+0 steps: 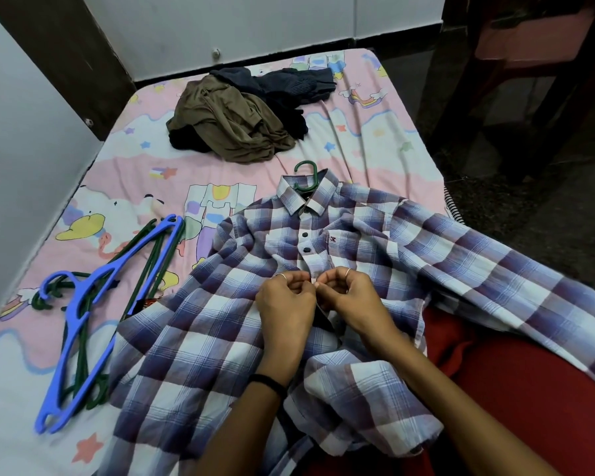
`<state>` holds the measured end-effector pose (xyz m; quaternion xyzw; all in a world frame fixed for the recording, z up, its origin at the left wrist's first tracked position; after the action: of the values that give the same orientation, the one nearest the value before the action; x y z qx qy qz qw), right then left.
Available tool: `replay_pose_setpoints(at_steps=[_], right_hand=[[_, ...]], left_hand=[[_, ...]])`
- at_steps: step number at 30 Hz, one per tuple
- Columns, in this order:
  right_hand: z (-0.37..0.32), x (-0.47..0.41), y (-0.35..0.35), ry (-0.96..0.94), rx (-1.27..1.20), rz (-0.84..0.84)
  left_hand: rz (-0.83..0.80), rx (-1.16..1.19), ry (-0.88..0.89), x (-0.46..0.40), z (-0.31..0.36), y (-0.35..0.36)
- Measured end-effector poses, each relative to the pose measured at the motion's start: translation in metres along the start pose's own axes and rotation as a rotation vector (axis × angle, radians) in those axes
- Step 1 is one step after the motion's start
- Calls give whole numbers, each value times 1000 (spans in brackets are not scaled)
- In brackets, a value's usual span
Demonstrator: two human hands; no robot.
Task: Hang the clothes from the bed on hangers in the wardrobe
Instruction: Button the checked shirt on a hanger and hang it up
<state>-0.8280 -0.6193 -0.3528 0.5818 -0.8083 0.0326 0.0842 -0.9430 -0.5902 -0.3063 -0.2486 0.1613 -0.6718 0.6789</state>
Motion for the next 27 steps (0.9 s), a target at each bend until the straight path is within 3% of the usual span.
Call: replay_pose_setpoints(at_steps=[6,14,23,27], right_hand=[[2,-1,-3,-45,123,67],[2,0,5,-38,19,46],[8,1,7,-103,132,97],[5,1,6,-122,122,112]], left_hand=[[-4,11,19,3,2,1],[-16,-156,177,6,8,-2],[-46,-310,145,-6,-3,5],[-37,-261,119,-8,-1,6]])
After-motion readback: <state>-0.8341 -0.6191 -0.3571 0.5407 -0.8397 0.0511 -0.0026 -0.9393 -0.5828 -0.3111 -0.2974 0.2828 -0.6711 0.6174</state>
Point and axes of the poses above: each hand's wrist, its own x-axis away from the middle knuckle, its own y-axis out of the palm, z = x × y, the point moved 5 cm from there along -x, towards the middle knuckle, and after that the axes turned 3 degrees about -y, right-handed, at the moved point
